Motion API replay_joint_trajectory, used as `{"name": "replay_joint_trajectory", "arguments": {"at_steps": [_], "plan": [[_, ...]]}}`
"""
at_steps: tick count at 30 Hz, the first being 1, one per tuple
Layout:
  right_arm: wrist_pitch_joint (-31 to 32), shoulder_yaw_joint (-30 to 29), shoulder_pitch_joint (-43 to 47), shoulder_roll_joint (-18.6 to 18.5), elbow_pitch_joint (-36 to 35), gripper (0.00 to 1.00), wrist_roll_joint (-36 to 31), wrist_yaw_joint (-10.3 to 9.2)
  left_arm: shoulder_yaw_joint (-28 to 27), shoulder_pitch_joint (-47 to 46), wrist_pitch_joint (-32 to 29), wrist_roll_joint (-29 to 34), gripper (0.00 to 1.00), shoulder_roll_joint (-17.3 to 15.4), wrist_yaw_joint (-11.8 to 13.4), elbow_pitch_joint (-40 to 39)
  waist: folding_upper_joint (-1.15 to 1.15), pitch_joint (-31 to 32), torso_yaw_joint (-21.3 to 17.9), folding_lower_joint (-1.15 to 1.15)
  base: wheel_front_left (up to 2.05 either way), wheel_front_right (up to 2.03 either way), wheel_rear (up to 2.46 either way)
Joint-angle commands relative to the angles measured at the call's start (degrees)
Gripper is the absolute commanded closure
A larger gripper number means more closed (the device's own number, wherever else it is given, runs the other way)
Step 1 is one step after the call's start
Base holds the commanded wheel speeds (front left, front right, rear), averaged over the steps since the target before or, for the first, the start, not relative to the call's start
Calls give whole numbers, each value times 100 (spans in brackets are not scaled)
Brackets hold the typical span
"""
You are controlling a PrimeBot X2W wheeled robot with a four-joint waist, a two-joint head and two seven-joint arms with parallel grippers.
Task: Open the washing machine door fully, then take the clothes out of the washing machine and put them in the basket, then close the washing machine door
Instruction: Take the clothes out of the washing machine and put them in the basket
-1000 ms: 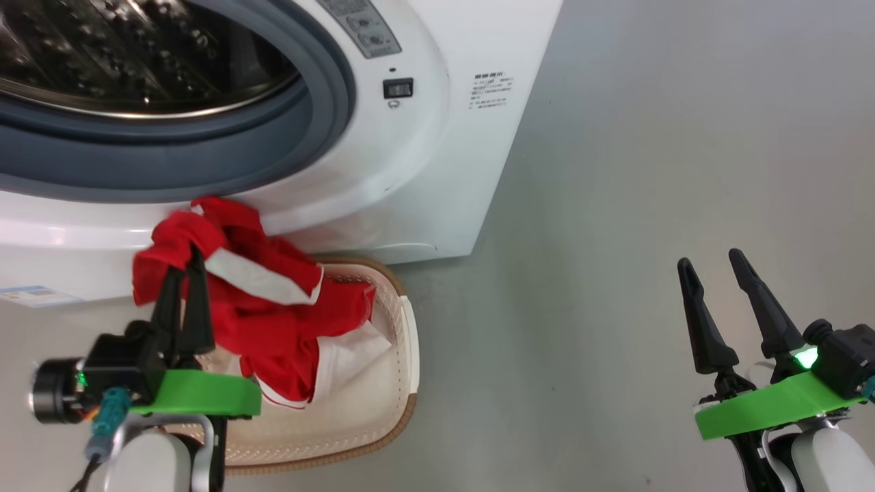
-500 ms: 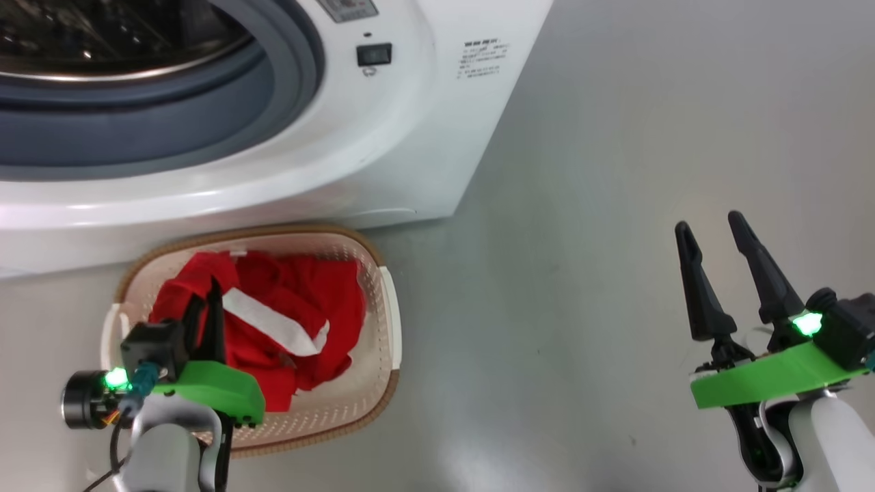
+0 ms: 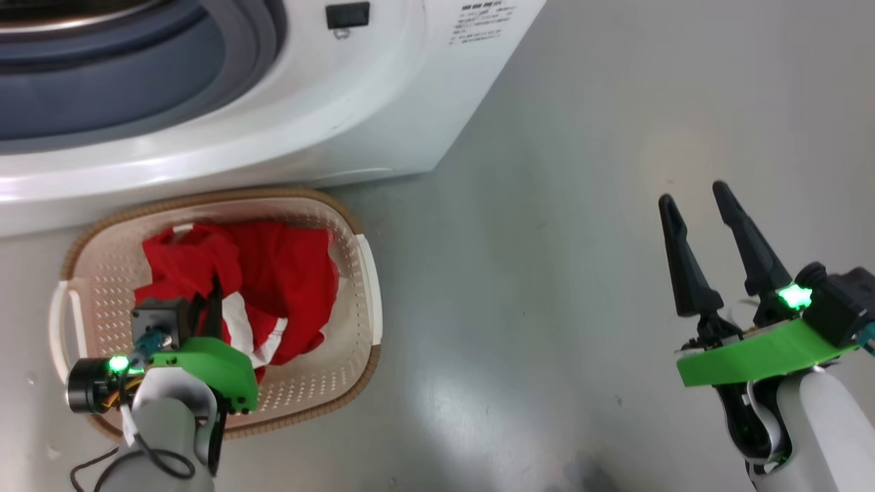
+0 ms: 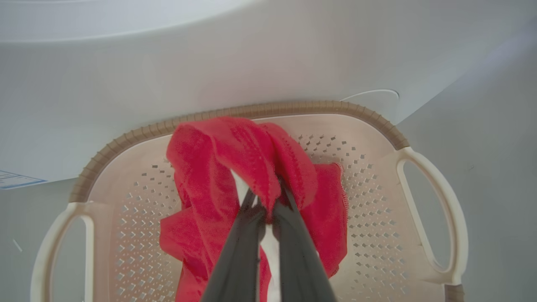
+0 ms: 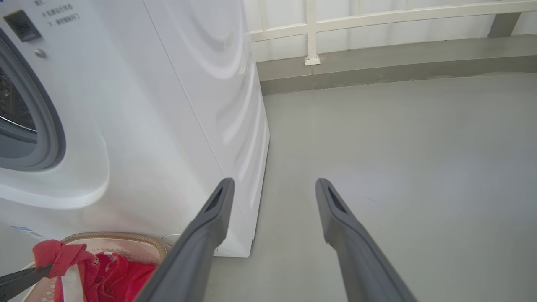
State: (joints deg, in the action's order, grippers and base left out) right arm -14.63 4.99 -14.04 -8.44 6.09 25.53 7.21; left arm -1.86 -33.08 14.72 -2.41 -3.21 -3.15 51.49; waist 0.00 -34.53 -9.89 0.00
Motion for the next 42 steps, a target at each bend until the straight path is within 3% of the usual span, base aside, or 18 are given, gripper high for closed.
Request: {"name": "replay_joint_trajectory", "arguments": {"at_steps": [1, 20, 21, 24, 25, 26, 27, 28, 42], "plan": [[-37, 138, -40, -48, -156, 0, 50, 28, -122, 3, 28, 50, 100, -180, -21, -20, 0, -133, -52, 0, 0, 0, 0], [-37, 283, -401, -60, -237, 0, 50, 28, -43, -941, 28, -95, 100, -381, -159, 1830, 0, -670, -132, 0, 0, 0, 0], [-37, 286, -410, -59, -234, 0, 50, 28, -53, -975, 28, -121, 94, -391, -168, 1894, 0, -677, -136, 0, 0, 0, 0], [-37, 292, -427, -49, -219, 0, 47, 28, -65, -1041, 28, -175, 55, -431, -186, 1994, 0, -678, -144, 0, 0, 0, 0], [-37, 292, -429, -46, -210, 0, 45, 28, -63, -1052, 28, -186, 49, -438, -188, 2013, 0, -670, -144, 0, 0, 0, 0], [-37, 289, -429, -42, -200, 0, 44, 28, -63, -1059, 28, -199, 35, -440, -188, 2025, 0, -660, -140, 0, 0, 0, 0], [-37, 284, -429, -39, -190, 0, 43, 28, -63, -1064, 28, -210, 5, -442, -182, 2028, 0, -648, -136, 0, 0, 0, 0], [-37, 280, -429, -36, -180, 0, 41, 28, -63, -1066, 28, -221, 0, -443, -178, 2028, 0, -634, -131, 0, 0, 0, 0], [-37, 184, -303, -40, -67, 0, 41, 28, -123, -651, 28, -393, 0, -402, -205, 1542, 0, -84, 10, 0, 0, 0, 0]]}}
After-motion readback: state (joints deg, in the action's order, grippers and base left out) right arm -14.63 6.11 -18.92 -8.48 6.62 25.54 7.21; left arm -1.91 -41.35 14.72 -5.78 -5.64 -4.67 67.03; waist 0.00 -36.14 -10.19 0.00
